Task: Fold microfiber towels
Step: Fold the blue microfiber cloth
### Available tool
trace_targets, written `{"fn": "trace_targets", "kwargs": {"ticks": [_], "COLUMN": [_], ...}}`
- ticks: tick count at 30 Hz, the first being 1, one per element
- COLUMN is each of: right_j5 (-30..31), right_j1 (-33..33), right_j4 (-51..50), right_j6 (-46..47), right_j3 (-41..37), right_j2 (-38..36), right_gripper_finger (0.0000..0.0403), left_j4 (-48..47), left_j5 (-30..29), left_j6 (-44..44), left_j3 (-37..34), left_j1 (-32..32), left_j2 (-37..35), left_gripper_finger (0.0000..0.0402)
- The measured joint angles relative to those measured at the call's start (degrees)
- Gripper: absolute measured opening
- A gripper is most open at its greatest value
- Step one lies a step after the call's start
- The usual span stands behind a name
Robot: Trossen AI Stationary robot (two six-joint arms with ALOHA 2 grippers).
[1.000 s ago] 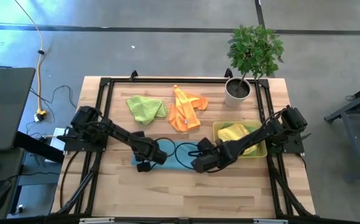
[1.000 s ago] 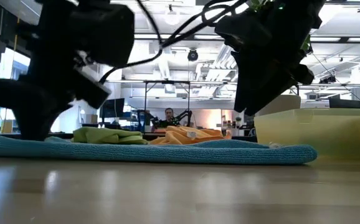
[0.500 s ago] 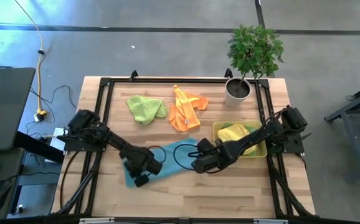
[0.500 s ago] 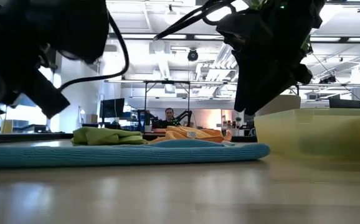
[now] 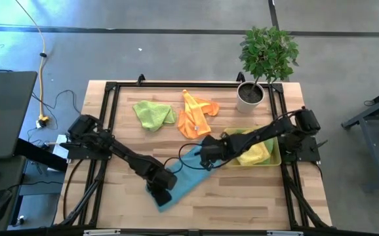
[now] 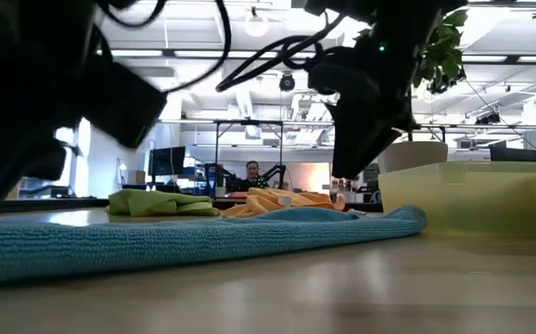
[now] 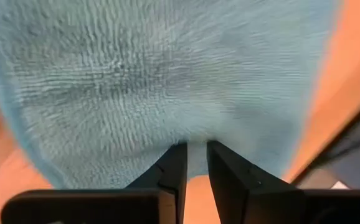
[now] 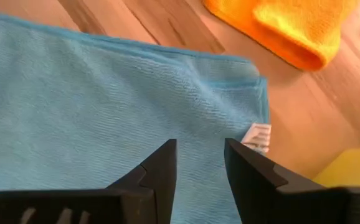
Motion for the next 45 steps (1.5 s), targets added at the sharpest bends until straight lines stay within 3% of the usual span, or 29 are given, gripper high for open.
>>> {"fn": "trace_targets", "kwargs": {"ticks": [10,16,26,36,40,45], "right_j5": [-7.1,-12.1,-13.5,-7.8,-10.1,-8.8], "right_j1": [-9.0,-12.5,-13.4,-14.0,-14.1,-13.3], "right_j4": [-1.5,-3.5,-2.3,8.3,4.8,-0.1], "right_j6": [-7.9,-13.5,-16.5,-18.7,-15.8,-19.7], "right_j3": [0.0,0.0,0.4,0.2,1.1,6.0], "right_j2": [0.0,0.3,7.2,8.8,8.6,8.2], "right_gripper_finger": [0.0211,0.0206,0.0204,0.0204,0.0204,0.0199], "left_j4": [2.0,3.6,3.2,3.3,2.7,2.1], "left_j5": [-5.4,-12.5,-21.6,-23.5,-23.7,-23.8], "left_j6": [-1.5,-1.3,-0.4,2.0,2.2,5.1], "left_j3": [0.1,0.3,0.1,0.2,0.2,0.2], "left_j1": [-1.7,-3.0,-4.5,-4.3,-4.3,-4.1], "left_j2": [-10.2,-16.4,-23.9,-25.2,-25.2,-25.3], "left_gripper_finger": [0.0053,0.0053,0.0053,0.0053,0.0053,0.0053]}}
